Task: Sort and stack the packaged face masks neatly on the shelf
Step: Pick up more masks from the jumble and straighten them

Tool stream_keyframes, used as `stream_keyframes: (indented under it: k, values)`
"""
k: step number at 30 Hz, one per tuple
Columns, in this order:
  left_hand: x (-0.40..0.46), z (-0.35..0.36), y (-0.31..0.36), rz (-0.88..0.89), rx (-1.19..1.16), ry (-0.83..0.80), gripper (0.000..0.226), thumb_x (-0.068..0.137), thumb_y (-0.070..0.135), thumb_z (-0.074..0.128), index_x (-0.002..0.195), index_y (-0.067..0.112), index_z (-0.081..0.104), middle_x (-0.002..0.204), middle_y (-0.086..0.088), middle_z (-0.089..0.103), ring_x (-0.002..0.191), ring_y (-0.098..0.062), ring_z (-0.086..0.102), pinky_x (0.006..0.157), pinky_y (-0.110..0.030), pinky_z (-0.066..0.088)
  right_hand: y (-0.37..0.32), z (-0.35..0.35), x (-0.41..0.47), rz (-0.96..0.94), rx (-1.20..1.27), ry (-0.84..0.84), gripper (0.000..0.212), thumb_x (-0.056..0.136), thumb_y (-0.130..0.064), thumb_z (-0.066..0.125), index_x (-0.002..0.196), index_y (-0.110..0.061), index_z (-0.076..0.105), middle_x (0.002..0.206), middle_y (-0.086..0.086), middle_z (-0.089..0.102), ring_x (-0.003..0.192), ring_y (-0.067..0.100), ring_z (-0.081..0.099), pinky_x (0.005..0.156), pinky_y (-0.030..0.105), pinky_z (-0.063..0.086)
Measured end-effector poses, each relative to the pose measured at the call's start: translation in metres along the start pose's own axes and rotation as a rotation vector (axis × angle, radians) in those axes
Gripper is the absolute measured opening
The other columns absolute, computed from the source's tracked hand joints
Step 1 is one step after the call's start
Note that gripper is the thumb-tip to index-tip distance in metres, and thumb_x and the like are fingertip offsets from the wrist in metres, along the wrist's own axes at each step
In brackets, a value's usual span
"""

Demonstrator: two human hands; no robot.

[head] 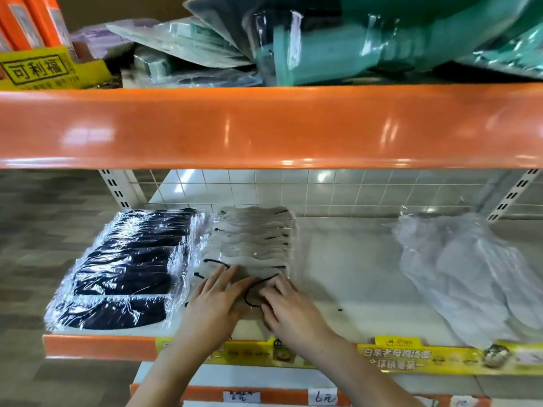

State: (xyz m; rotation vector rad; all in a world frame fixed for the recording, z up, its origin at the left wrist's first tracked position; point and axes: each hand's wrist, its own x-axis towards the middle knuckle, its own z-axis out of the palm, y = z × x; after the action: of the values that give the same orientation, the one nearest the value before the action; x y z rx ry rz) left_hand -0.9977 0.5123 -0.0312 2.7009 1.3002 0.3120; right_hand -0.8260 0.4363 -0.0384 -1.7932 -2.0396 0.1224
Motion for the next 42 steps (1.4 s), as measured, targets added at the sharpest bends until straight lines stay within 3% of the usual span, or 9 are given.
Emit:
stream_keyframes:
  k: [4, 11, 16, 21, 25, 28, 32, 37, 42]
  values:
    - [0.012, -0.001, 0.021, 0.085, -0.126, 0.184, 0.036, 0.084, 0.033, 0.038, 0.117, 0.038, 0.053, 0.119, 0.005, 0.065, 0.111, -0.024, 0.061, 0.083, -0.042, 0.054, 0.009, -0.012, -0.008, 0.037, 0.031, 0.051, 0.028, 0.089, -0.026, 0.038, 0.104, -0.015, 0.059, 0.108, 0.003, 0.052, 0.096, 0.024, 0.058, 0.077, 0.037, 0.054]
    - [0.036, 0.014, 0.089, 0.144, -0.273, 0.25, 0.035, 0.078, 0.029, 0.041, 0.096, 0.023, 0.07, 0.096, 0.004, 0.07, 0.085, -0.016, 0.062, 0.066, -0.025, 0.052, 0.062, -0.046, -0.036, 0.227, -0.064, 0.161, 0.033, 0.077, -0.028, 0.042, 0.102, -0.022, 0.061, 0.096, -0.001, 0.059, 0.083, 0.022, 0.06, 0.066, 0.033, 0.052]
    - [0.056, 0.035, 0.146, 0.154, -0.368, 0.131, 0.039, 0.084, 0.032, 0.036, 0.098, 0.023, 0.071, 0.101, 0.003, 0.071, 0.093, -0.022, 0.066, 0.073, -0.034, 0.054, 0.117, -0.079, -0.074, 0.352, -0.143, 0.237, 0.032, 0.072, -0.025, 0.044, 0.096, -0.019, 0.064, 0.09, 0.002, 0.06, 0.076, 0.025, 0.06, 0.06, 0.036, 0.052]
    - [0.075, 0.055, 0.215, 0.14, -0.396, 0.048, 0.047, 0.086, 0.042, 0.028, 0.112, 0.03, 0.066, 0.118, 0.01, 0.064, 0.112, -0.011, 0.056, 0.091, -0.026, 0.044, 0.168, -0.11, -0.108, 0.455, -0.221, 0.291, 0.026, 0.074, -0.028, 0.05, 0.089, -0.016, 0.068, 0.087, 0.004, 0.061, 0.076, 0.028, 0.061, 0.059, 0.038, 0.051]
    - [0.09, 0.068, 0.272, 0.088, -0.485, -0.039, 0.039, 0.094, 0.018, 0.044, 0.132, 0.024, 0.051, 0.136, 0.005, 0.05, 0.125, -0.013, 0.045, 0.099, -0.023, 0.033, 0.202, -0.128, -0.13, 0.527, -0.283, 0.246, 0.038, 0.067, -0.042, 0.064, 0.094, -0.016, 0.07, 0.097, 0.003, 0.064, 0.089, 0.029, 0.063, 0.068, 0.039, 0.052]
    - [0.098, 0.075, 0.303, -0.06, -0.665, -0.084, 0.044, 0.093, 0.011, 0.049, 0.136, 0.018, 0.044, 0.136, -0.003, 0.05, 0.123, -0.018, 0.048, 0.098, -0.026, 0.037, 0.219, -0.135, -0.139, 0.617, -0.221, 0.131, 0.071, 0.065, -0.063, 0.047, 0.115, -0.015, 0.063, 0.121, 0.009, 0.059, 0.111, 0.034, 0.057, 0.089, 0.048, 0.049]
    - [0.103, 0.078, 0.333, -0.227, -0.909, -0.029, 0.039, 0.094, 0.007, 0.049, 0.133, 0.015, 0.045, 0.127, -0.006, 0.058, 0.108, -0.015, 0.055, 0.088, -0.022, 0.041, 0.235, -0.142, -0.15, 0.646, -0.16, -0.162, 0.115, 0.058, -0.085, 0.011, 0.152, -0.02, 0.009, 0.159, 0.008, 0.007, 0.145, 0.028, 0.008, 0.117, 0.045, 0.011]
    - [0.103, 0.073, 0.362, -0.243, -0.986, 0.053, 0.037, 0.097, 0.012, 0.048, 0.132, 0.018, 0.042, 0.097, 0.007, 0.06, 0.091, -0.014, 0.057, 0.077, -0.021, 0.039, 0.239, -0.142, -0.149, 0.614, -0.239, -0.203, 0.09, 0.086, -0.068, 0.035, 0.152, -0.019, 0.0, 0.159, 0.01, 0.002, 0.145, 0.03, 0.003, 0.117, 0.047, 0.008]
    - [0.097, 0.07, 0.383, -0.077, -0.942, 0.084, 0.025, 0.098, 0.013, 0.048, 0.115, 0.031, 0.051, 0.102, 0.012, 0.061, 0.089, 0.01, 0.058, 0.075, -0.003, 0.038, 0.241, -0.147, -0.136, 0.643, -0.233, -0.007, 0.041, 0.094, -0.044, 0.036, 0.13, -0.023, 0.034, 0.136, 0.003, 0.04, 0.126, 0.027, 0.035, 0.099, 0.039, 0.031]
